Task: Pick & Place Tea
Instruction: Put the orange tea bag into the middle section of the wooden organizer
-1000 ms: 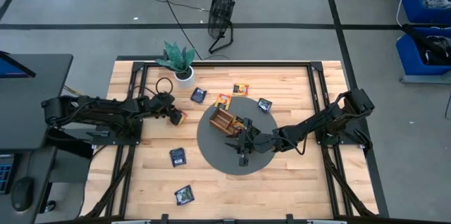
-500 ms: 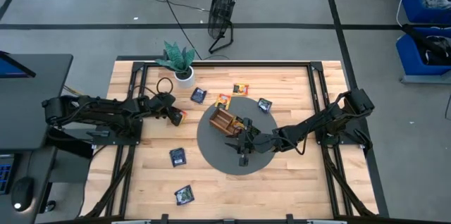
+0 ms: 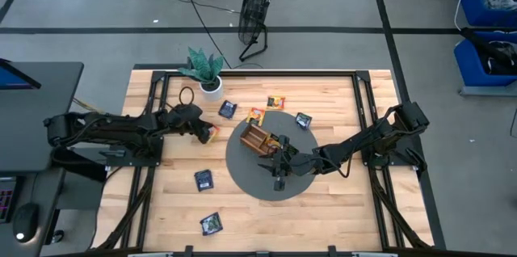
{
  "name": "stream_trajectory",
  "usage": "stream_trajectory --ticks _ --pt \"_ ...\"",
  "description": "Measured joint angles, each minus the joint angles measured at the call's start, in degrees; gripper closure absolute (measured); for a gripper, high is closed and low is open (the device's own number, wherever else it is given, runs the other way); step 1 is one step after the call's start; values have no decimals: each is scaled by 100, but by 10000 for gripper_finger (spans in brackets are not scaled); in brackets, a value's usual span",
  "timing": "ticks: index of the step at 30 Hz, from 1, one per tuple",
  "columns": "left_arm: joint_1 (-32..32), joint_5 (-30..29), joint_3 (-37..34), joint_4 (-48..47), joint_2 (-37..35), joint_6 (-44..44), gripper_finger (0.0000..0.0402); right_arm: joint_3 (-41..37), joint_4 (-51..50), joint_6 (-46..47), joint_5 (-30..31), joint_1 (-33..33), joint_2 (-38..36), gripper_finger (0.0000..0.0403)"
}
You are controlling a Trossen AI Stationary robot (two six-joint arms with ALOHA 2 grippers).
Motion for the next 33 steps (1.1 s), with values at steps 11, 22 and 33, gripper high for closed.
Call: stream_trajectory --ticks 11,22,33 --pt "-711 -423 4 1237 -670 383 397 0 400 468 7 -108 0 277" --pt "-1117 -837 9 2458 -666 1056 396 0 438 1352 -185 -601 0 277" --pt "-1494 -1349 11 3629 -666 1804 397 0 1424 1344 -612 -1187 0 277"
